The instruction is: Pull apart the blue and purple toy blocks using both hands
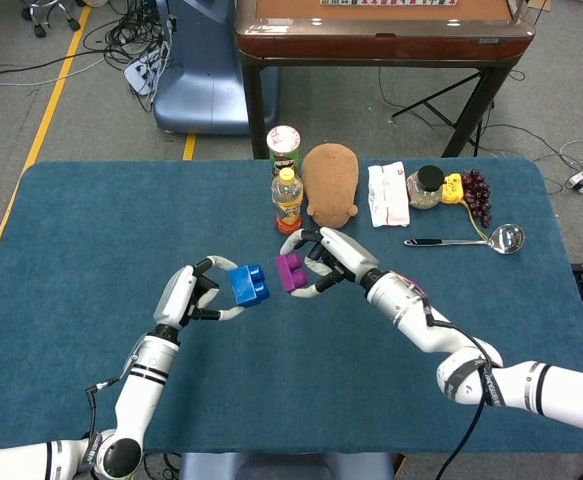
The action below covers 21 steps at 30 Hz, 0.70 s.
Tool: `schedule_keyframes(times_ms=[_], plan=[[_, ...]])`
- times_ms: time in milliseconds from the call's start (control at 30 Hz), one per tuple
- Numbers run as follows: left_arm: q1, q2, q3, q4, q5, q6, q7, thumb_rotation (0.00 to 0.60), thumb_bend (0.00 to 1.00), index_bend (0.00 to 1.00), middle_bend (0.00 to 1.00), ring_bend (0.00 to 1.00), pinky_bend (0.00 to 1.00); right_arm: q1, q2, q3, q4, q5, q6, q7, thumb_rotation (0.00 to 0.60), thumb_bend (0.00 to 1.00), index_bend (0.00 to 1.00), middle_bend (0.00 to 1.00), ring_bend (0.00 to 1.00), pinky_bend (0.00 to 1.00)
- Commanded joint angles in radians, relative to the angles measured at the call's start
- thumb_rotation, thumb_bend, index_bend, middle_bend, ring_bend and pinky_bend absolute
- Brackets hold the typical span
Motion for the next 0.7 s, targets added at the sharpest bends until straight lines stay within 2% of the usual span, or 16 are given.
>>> schedule_keyframes(times_ms=[33,167,267,400,467,533,600,633,700], plan=[[0.006,0.018,0.023,0.014,-0.001,-0.012,0.023,0.600,0.00,0.64,1.00,1.00,1.00,-0.011,0.018,-0.026,0.002,-0.015,0.012,-0.039,0.600,0.00,0.68,1.00,1.00,1.00],[0.013,0.046,0.072,0.034,-0.009,-0.051,0.060,0.600,0.00,0.64,1.00,1.00,1.00,-0.008,0.039,-0.097,0.014,-0.027,0.035,-0.188,0.600,0.00,0.68,1.00,1.00,1.00],[0.009,0.064,0.116,0.054,-0.026,-0.100,0.098,0.600,0.00,0.64,1.00,1.00,1.00,0.005,0.040,-0.165,0.030,-0.022,0.062,-0.362,0.600,0.00,0.68,1.00,1.00,1.00],[0.001,0.053,0.159,0.097,-0.030,-0.142,0.136,0.600,0.01,0.63,1.00,1.00,1.00,0.023,0.002,-0.233,0.053,0.056,0.121,-0.579,0.600,0.00,0.68,1.00,1.00,1.00],[-0.005,0.050,0.170,0.109,-0.034,-0.161,0.151,0.600,0.01,0.62,1.00,1.00,1.00,0.033,-0.012,-0.250,0.058,0.099,0.135,-0.646,0.600,0.00,0.62,1.00,1.00,1.00],[-0.015,0.051,0.185,0.121,-0.041,-0.181,0.185,0.600,0.01,0.50,1.00,1.00,1.00,0.048,-0.020,-0.272,0.064,0.150,0.140,-0.716,0.600,0.00,0.43,1.00,0.99,1.00],[-0.022,0.052,0.194,0.126,-0.052,-0.188,0.219,0.600,0.01,0.26,1.00,1.00,1.00,0.062,-0.021,-0.287,0.064,0.192,0.147,-0.773,0.600,0.00,0.11,0.99,0.94,0.99],[-0.026,0.054,0.197,0.124,-0.066,-0.188,0.243,0.600,0.01,0.15,1.00,1.00,1.00,0.069,-0.019,-0.293,0.057,0.218,0.154,-0.801,0.600,0.00,0.05,0.98,0.93,0.99],[-0.028,0.057,0.195,0.117,-0.078,-0.183,0.259,0.600,0.01,0.03,1.00,1.00,1.00,0.074,-0.012,-0.296,0.043,0.243,0.161,-0.822,0.600,0.00,0.00,0.94,0.89,0.95]])
